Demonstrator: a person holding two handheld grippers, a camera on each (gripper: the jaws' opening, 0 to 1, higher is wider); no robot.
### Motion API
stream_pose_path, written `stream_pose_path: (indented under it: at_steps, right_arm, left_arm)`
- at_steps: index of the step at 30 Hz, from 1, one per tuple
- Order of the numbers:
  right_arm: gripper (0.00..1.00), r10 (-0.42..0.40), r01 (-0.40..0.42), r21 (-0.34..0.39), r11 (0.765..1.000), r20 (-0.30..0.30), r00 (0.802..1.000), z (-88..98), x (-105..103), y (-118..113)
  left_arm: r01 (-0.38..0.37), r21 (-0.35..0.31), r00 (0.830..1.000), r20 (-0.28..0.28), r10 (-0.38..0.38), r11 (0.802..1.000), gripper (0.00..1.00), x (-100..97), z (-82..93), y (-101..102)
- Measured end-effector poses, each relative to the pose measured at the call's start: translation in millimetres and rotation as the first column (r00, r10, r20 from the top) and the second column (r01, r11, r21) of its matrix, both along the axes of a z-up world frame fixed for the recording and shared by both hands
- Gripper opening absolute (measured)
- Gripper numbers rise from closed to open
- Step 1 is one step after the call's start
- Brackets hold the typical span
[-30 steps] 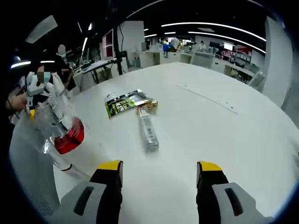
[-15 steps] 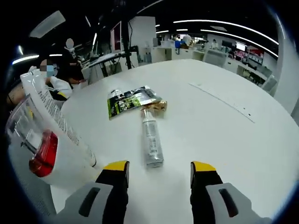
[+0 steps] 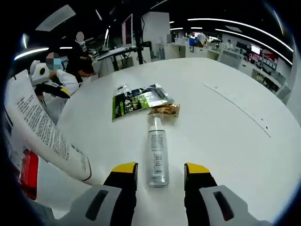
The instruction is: Arrange the skincare products in the storage area until every visible bottle or jar stands upright without overlapping.
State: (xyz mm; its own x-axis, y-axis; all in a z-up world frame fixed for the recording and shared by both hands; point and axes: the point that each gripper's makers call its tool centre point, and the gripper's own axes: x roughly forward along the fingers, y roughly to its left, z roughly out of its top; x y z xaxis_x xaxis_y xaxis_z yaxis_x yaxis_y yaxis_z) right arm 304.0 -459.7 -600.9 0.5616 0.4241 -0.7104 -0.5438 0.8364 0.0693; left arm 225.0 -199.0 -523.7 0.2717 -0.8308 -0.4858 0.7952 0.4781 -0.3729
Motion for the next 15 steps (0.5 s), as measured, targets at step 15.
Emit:
stream_pose_path:
  at_steps: [15]
  right_arm:
    - [0.18, 0.090, -0.092, -0.053, 0.994, -0.043, 0.995, -7.2, 22, 24]
  left_arm:
    - [-0.010, -0.011, 1.000, -0.014, 0.010, 1.000, 0.75, 0.2, -1.8, 1]
